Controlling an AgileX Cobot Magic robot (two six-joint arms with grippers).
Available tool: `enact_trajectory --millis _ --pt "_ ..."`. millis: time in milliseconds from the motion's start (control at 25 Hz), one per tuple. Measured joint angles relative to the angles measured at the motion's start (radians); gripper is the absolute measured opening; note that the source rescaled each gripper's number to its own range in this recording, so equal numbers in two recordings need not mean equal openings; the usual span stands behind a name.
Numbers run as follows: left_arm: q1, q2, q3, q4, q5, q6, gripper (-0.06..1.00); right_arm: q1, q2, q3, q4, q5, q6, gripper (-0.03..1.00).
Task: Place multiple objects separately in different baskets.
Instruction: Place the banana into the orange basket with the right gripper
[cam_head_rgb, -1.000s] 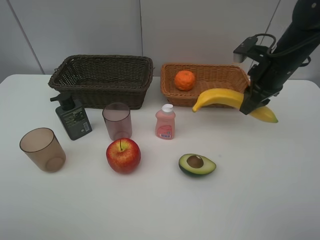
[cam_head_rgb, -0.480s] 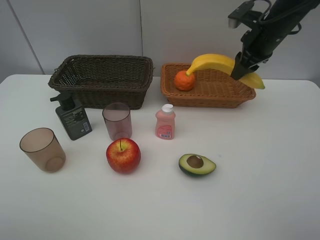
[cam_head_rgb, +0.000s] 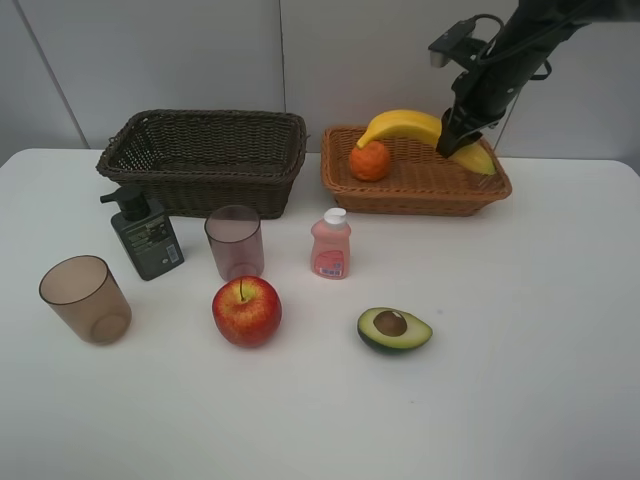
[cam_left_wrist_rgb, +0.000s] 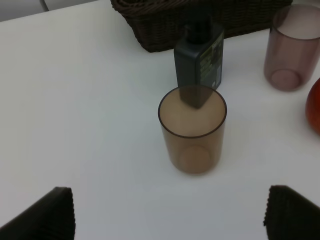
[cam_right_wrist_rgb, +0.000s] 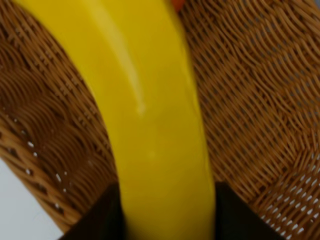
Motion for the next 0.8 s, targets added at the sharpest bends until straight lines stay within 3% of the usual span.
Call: enact_trajectory --millis 800 --pt "0.000 0.000 0.000 0.000 0.000 0.000 1.00 0.000 0.051 -0.037 0.006 -0.035 0.000 0.04"
